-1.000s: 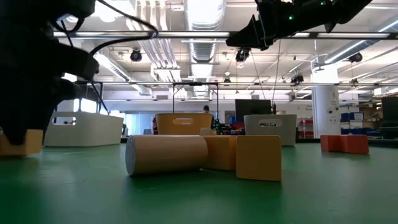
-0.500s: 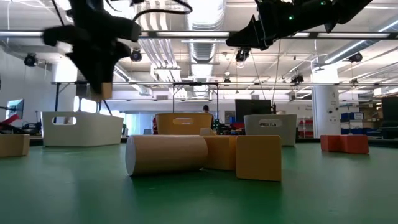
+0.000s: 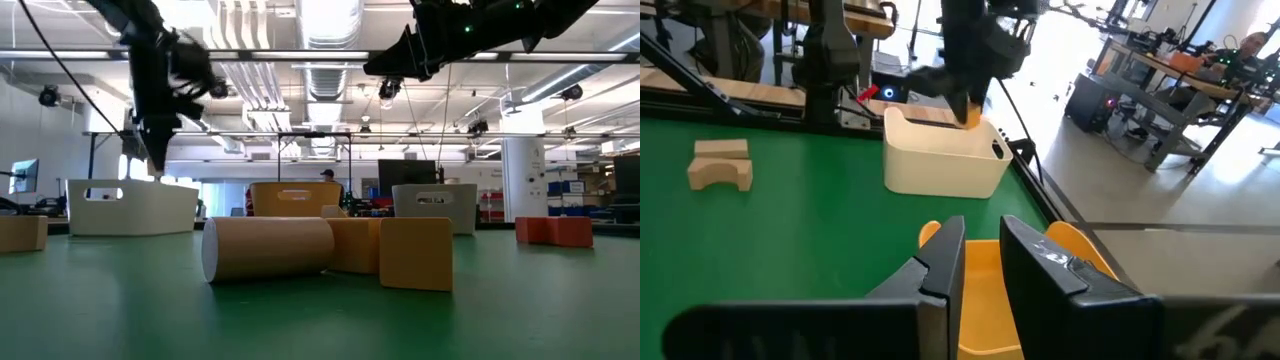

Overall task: Sort & place blocks by color
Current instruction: Put the yellow block into the white bin, then put the orange block into the light gray bin

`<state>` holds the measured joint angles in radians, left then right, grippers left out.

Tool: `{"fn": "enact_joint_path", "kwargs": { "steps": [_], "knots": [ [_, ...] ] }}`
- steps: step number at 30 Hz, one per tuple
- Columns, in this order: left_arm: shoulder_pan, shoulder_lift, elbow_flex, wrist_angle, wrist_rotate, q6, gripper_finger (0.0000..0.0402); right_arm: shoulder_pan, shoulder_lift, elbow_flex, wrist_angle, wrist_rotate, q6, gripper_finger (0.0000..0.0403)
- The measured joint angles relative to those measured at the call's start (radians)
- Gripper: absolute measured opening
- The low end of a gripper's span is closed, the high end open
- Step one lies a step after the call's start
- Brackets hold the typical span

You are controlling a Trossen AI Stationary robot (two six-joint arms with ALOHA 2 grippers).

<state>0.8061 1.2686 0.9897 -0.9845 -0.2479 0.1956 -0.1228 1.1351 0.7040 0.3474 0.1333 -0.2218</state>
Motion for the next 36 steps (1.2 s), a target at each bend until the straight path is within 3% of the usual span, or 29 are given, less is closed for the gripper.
{"fn": "enact_joint_path", "kwargs": {
  "steps": [3,9,16,22,30,36],
  "knots": [
    [0.085,0.012,-0.074,0.097,0.066,-0.006,0.0116,0.000,0.000,0.000,-0.006,0.000,0.003,0.0057],
    [0.118,0.052,-0.189,0.245,0.075,0.003,0.0117,0.000,0.000,0.000,-0.009,-0.001,0.021,0.0057],
    [0.117,0.090,-0.230,0.299,0.034,0.005,0.0190,0.000,0.000,0.000,-0.009,-0.001,0.024,0.0057],
    [0.117,0.084,-0.235,0.305,0.030,0.001,0.0207,0.000,0.000,0.000,-0.010,-0.001,0.030,0.0057],
    [0.099,0.021,-0.235,0.294,0.031,-0.033,0.0209,0.000,0.000,0.000,-0.020,-0.001,0.054,0.0057],
    [-0.005,-0.124,-0.235,0.313,0.035,-0.078,0.0209,0.029,0.006,-0.002,-0.067,-0.006,0.184,0.0057]
  ]
}}
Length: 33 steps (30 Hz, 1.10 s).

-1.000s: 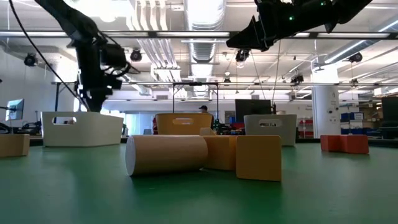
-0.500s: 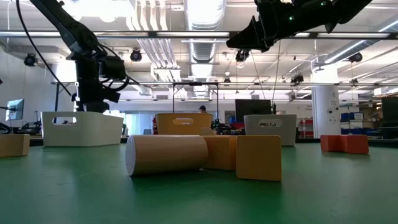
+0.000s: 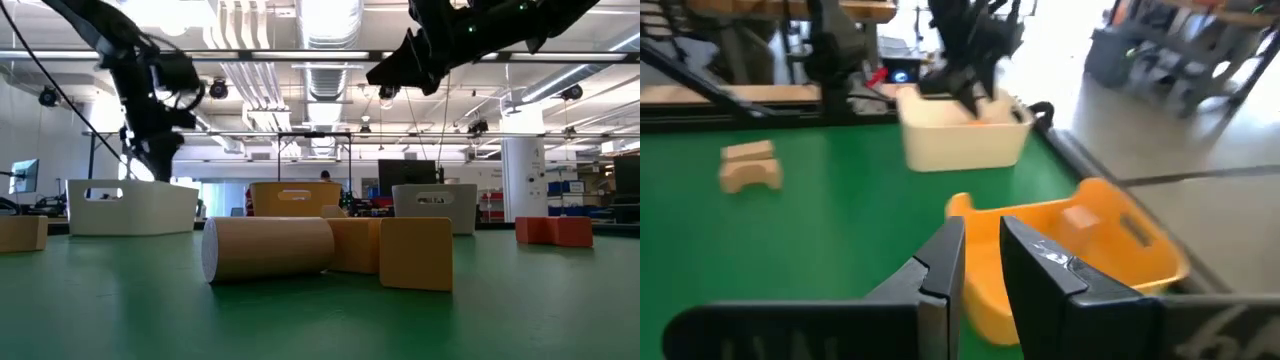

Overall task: Sort & place blocks by color
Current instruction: Put the orange block into the light gray bin

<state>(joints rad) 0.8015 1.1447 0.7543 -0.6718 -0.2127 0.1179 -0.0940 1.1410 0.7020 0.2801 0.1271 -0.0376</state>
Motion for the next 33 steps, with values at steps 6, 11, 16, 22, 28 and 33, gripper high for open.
{"fn": "enact_joint_path", "kwargs": {
  "steps": [6,11,16,22,28,33],
  "knots": [
    [-0.177,-0.181,-0.031,0.216,0.005,-0.032,0.0209,0.113,0.029,-0.003,0.009,-0.002,0.171,0.0056],
    [-0.293,-0.292,-0.054,0.467,0.006,0.009,0.0209,0.215,0.067,-0.003,0.052,0.036,0.375,0.0056],
    [-0.355,-0.355,-0.094,0.730,0.063,0.049,0.0209,0.313,0.139,0.016,0.069,0.200,0.498,0.0056],
    [-0.366,-0.400,-0.166,0.915,0.179,0.072,0.0209,0.364,0.234,0.094,0.048,0.248,0.613,0.0056],
    [-0.365,-0.411,-0.205,0.972,0.181,0.084,0.0209,0.388,0.296,0.228,-0.315,0.236,0.813,0.0056],
    [-0.365,-0.409,-0.199,0.981,0.181,0.108,0.0209,0.393,0.355,0.358,-0.760,0.232,1.046,0.0056]
  ]
}}
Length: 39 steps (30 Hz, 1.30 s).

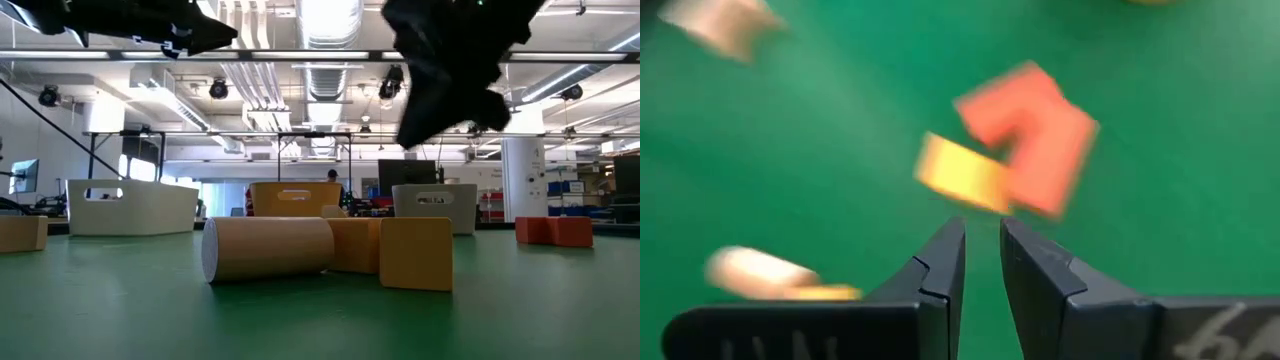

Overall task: Sort & place blocks by color
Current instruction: Put the orange block into the light gray bin

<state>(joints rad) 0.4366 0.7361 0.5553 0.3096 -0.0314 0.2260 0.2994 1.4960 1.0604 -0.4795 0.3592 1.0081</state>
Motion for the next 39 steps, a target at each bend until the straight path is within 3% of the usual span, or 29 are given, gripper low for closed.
{"fn": "enact_joint_path", "kwargs": {
  "steps": [5,9,24,31,39],
  "knots": [
    [0.000,0.009,0.001,0.011,0.000,0.008,0.0209,-0.001,0.079,0.111,-0.385,0.000,0.198,0.0056],
    [0.000,0.019,0.001,0.030,0.000,0.021,0.0209,-0.001,0.127,0.154,-0.491,-0.001,0.229,0.0056],
    [0.000,0.028,0.001,0.049,0.000,0.023,0.0209,-0.001,0.142,0.164,-0.459,-0.001,0.217,0.0065],
    [0.000,0.031,0.001,0.036,0.000,0.023,0.0209,-0.033,0.141,0.164,-0.306,-0.002,0.287,0.0151],
    [0.000,-0.014,0.001,-0.005,0.000,0.025,0.0209,-0.096,0.142,0.163,-0.134,0.000,0.249,0.0239]
  ]
}}
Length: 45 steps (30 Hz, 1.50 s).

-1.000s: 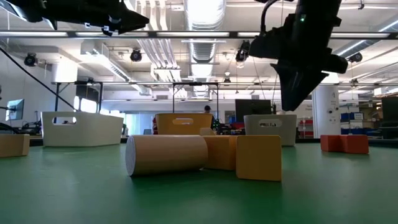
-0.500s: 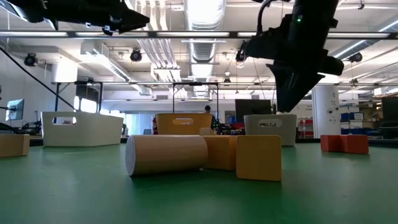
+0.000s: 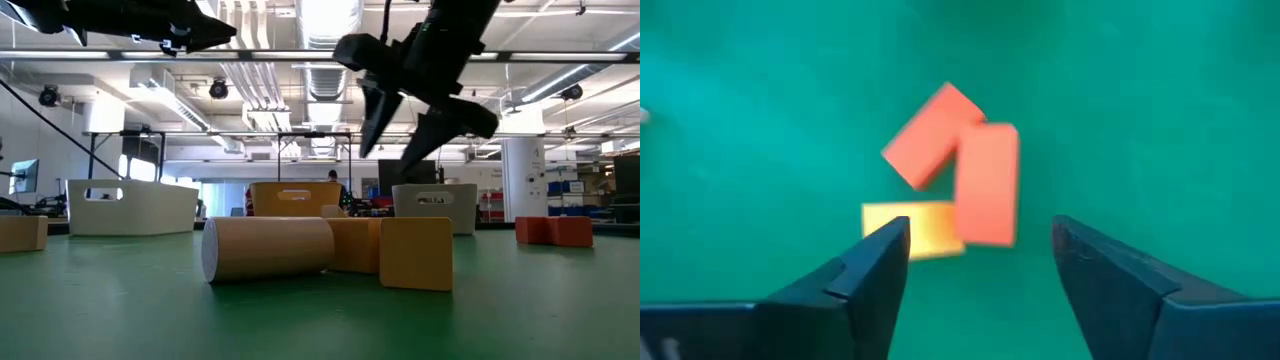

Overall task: Sort & place blocks by color
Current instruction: Put the orange block into the light gray bin

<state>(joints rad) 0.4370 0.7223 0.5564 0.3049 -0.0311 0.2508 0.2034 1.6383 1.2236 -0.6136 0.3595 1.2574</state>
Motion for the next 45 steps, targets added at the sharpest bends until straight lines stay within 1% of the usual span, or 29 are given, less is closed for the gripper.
{"fn": "enact_joint_path", "kwargs": {
  "steps": [5,15,22,25,29,32,39,42,45],
  "knots": [
    [0.000,-0.018,0.000,-0.001,0.000,0.000,0.0209,-0.027,0.012,-0.001,0.021,0.000,-0.018,0.0253],
    [0.000,-0.003,0.000,-0.001,0.000,0.022,0.0209,-0.061,0.083,0.004,0.090,-0.014,-0.046,0.0253],
    [0.000,0.000,0.000,0.000,0.000,0.023,0.0209,-0.062,0.160,0.058,0.093,-0.043,-0.103,0.0245],
    [0.000,0.000,0.000,0.000,0.000,0.024,0.0209,-0.064,0.204,0.091,0.050,-0.042,-0.121,0.0240],
    [0.000,0.002,0.000,-0.001,0.000,0.024,0.0209,-0.067,0.243,0.146,-0.067,-0.045,-0.117,0.0232],
    [0.000,0.002,0.000,0.000,0.000,0.024,0.0209,-0.067,0.257,0.159,-0.077,-0.045,-0.128,0.0225],
    [0.000,0.003,0.000,0.000,0.000,0.024,0.0209,-0.072,0.279,0.156,-0.093,-0.037,-0.134,0.0193],
    [0.000,0.003,0.000,0.000,0.000,0.024,0.0209,-0.074,0.273,0.154,-0.093,-0.026,-0.142,0.0160],
    [0.000,0.003,0.000,0.000,0.000,0.024,0.0209,-0.074,0.264,0.155,-0.094,-0.018,-0.148,0.0114]
  ]
}}
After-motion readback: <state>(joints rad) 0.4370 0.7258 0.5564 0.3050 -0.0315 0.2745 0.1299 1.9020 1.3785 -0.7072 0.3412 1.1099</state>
